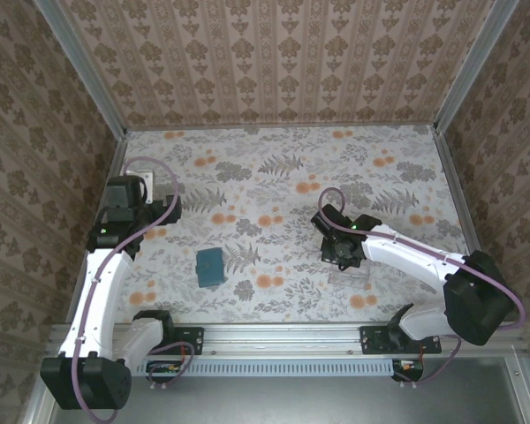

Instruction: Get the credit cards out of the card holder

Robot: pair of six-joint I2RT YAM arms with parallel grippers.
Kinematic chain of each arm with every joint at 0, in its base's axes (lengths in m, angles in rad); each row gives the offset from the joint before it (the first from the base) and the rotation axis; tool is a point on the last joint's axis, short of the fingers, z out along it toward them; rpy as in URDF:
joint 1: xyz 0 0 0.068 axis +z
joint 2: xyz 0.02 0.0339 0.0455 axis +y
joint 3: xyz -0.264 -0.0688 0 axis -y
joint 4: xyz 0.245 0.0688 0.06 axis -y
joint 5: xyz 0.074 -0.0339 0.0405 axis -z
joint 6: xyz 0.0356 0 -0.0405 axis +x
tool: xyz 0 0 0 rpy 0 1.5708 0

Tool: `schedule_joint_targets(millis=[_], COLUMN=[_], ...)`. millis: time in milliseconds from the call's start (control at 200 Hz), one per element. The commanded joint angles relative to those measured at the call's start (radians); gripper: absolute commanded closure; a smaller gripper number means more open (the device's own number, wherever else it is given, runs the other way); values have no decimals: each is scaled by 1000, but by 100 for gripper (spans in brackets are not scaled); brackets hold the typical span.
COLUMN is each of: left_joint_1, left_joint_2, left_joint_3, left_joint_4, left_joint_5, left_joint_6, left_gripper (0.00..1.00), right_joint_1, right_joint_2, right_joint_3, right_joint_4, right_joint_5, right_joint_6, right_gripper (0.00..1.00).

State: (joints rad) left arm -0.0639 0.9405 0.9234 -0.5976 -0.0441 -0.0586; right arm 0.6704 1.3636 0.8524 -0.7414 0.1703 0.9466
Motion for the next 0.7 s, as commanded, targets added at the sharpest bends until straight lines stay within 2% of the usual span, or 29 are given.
schedule_joint_targets(millis=[0,695], left_joint_1=[6,19], left_joint_2=[-15,-8], left_joint_3=[-9,-9], left_joint_4=[7,6], left_joint_5=[22,33], left_joint_6=[9,9], left_gripper=[0,0], right_joint_1=[6,7], right_joint_2=[15,55], right_joint_3=[-27,37], right_joint_4=[-15,-41], right_joint_5=[29,43], right_joint_6=[9,-54], right_gripper=[84,94])
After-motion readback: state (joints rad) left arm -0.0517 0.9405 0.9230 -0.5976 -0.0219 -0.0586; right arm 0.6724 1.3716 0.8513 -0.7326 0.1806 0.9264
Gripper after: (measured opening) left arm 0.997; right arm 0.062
